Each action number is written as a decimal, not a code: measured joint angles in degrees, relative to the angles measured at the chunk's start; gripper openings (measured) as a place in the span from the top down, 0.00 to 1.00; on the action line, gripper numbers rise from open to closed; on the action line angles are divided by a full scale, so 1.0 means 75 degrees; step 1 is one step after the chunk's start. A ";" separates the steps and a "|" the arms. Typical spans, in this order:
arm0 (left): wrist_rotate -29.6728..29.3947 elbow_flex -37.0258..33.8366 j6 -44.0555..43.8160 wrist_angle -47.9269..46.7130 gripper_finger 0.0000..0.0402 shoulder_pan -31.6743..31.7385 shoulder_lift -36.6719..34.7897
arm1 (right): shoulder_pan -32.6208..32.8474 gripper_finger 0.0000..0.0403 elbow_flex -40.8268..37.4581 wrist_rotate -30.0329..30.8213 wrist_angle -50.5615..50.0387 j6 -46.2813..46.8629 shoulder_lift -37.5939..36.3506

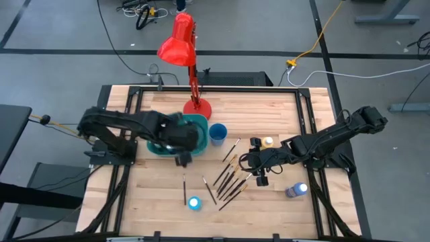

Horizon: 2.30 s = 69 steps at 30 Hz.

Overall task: Pick & Place Paint Supplies
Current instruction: Put the red orange paint bottle into the green bin, then put the yellow paint bottle into the green bin

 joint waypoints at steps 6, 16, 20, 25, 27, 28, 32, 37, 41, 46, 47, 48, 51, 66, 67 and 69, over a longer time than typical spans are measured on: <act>-0.0088 -0.0118 0.0617 -0.0311 0.67 0.0990 -0.0014 | 0.0000 0.58 0.0000 0.0007 0.0228 0.0007 0.0000; 0.1155 -0.3028 0.2240 0.1937 0.67 0.2745 0.0010 | 0.0009 0.58 0.0000 -0.0006 0.0274 0.0137 0.0000; 0.1753 -0.3942 0.2447 0.3118 0.67 0.3159 0.0010 | 0.0009 0.58 0.0000 -0.0009 0.0269 0.0219 0.0000; 0.2036 -0.4658 0.2759 0.3939 0.65 0.3408 0.0010 | 0.0009 0.58 -0.0003 -0.0009 0.0272 0.0233 0.0015; 0.2007 -0.4847 0.2754 0.3947 0.64 0.3470 0.0010 | 0.0009 0.58 -0.0003 -0.0009 0.0277 0.0233 0.0015; 0.1977 -0.4921 0.2754 0.3963 0.65 0.3495 0.0010 | 0.0009 0.58 -0.0003 -0.0004 0.0281 0.0233 0.0015; 0.1895 -0.5174 0.2791 0.4384 0.67 0.3619 -0.0033 | 0.0009 0.58 -0.0003 -0.0003 0.0289 0.0230 0.0015; 0.1657 -0.5176 0.2722 0.4525 0.64 0.3651 -0.0028 | 0.0009 0.58 -0.0003 0.0000 0.0300 0.0230 0.0015; 0.1483 -0.5102 0.2671 0.4231 0.55 0.3657 -0.0048 | 0.0009 0.58 -0.0003 0.0006 0.0304 0.0230 0.0015; 0.1101 -0.4954 0.2544 0.3616 0.54 0.3655 -0.0063 | 0.0009 0.58 -0.0006 0.0017 0.0314 0.0230 0.0017; 0.1055 -0.4947 0.2538 0.3609 0.55 0.3654 -0.0064 | 0.0009 0.58 -0.0006 0.0017 0.0318 0.0230 0.0017; 0.1055 -0.4945 0.2523 0.3604 0.56 0.3654 -0.0065 | 0.0009 0.58 -0.0006 0.0015 0.0325 0.0230 0.0017; 0.1071 -0.4939 0.2541 0.3612 0.60 0.3654 -0.0065 | 0.0009 0.58 -0.0009 0.0015 0.0367 0.0230 0.0017; 0.1508 -0.2108 0.1743 0.1466 0.66 0.3161 -0.0068 | 0.0009 0.58 -0.0009 0.0012 0.0415 0.0365 0.0017; 0.1505 -0.1893 0.1782 0.1467 0.66 0.2974 -0.0068 | 0.0009 0.58 -0.0009 0.0009 0.0378 0.0510 0.0017; 0.1495 -0.1530 0.1905 0.1487 0.66 0.2540 -0.0071 | 0.0009 0.58 -0.0009 0.0006 0.0243 0.0787 0.0017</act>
